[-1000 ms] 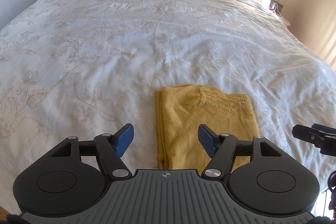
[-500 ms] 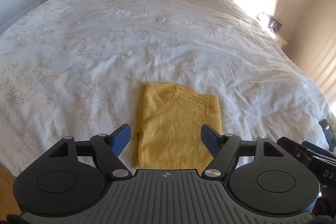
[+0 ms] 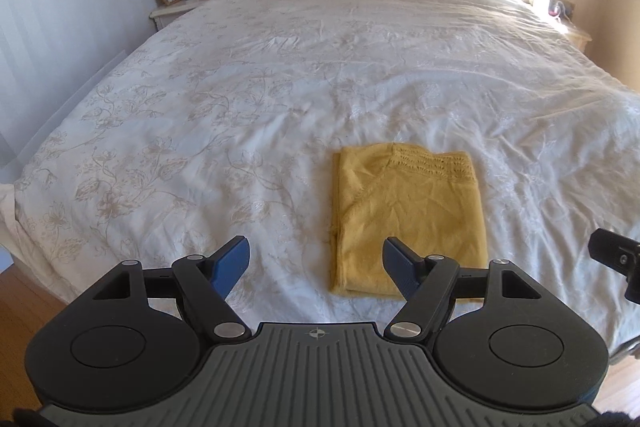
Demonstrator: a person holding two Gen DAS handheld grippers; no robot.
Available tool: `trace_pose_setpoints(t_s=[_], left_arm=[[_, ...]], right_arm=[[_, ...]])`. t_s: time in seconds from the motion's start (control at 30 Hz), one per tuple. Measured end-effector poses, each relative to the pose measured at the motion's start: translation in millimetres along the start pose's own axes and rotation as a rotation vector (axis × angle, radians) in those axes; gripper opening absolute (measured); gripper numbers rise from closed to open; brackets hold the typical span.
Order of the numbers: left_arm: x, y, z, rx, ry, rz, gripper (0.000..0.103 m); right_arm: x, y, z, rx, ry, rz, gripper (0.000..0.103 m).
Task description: Fold small clothes
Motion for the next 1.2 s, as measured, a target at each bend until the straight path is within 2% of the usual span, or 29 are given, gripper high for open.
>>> trace_pose_setpoints(t_s=[0.3, 0.77, 1.2], left_arm=[[-1, 14, 7, 0.038, 0.071, -0.066, 0.072], [-2, 23, 2, 0.057, 0.059, -0.106, 0.072], [-5, 21, 7, 0.04, 0.063, -0.108, 0.072]], right_arm=[[7, 8, -8, 0.002, -0.076, -0.032, 0.102], [5, 15, -9, -0.017, -0.083, -0.062, 0.102], [4, 14, -11, -0.011, -0.091, -0.063, 0.102]])
Point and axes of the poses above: each gripper's, at about its wrist camera, not at the fingertips, and x roughly against the way its jaws point, z to its right, y to its underside, the point moved 9 cm from there along -x, roughly the way its jaws point, and after that the axes turned 15 degrees about y, right-handed, at the moved point
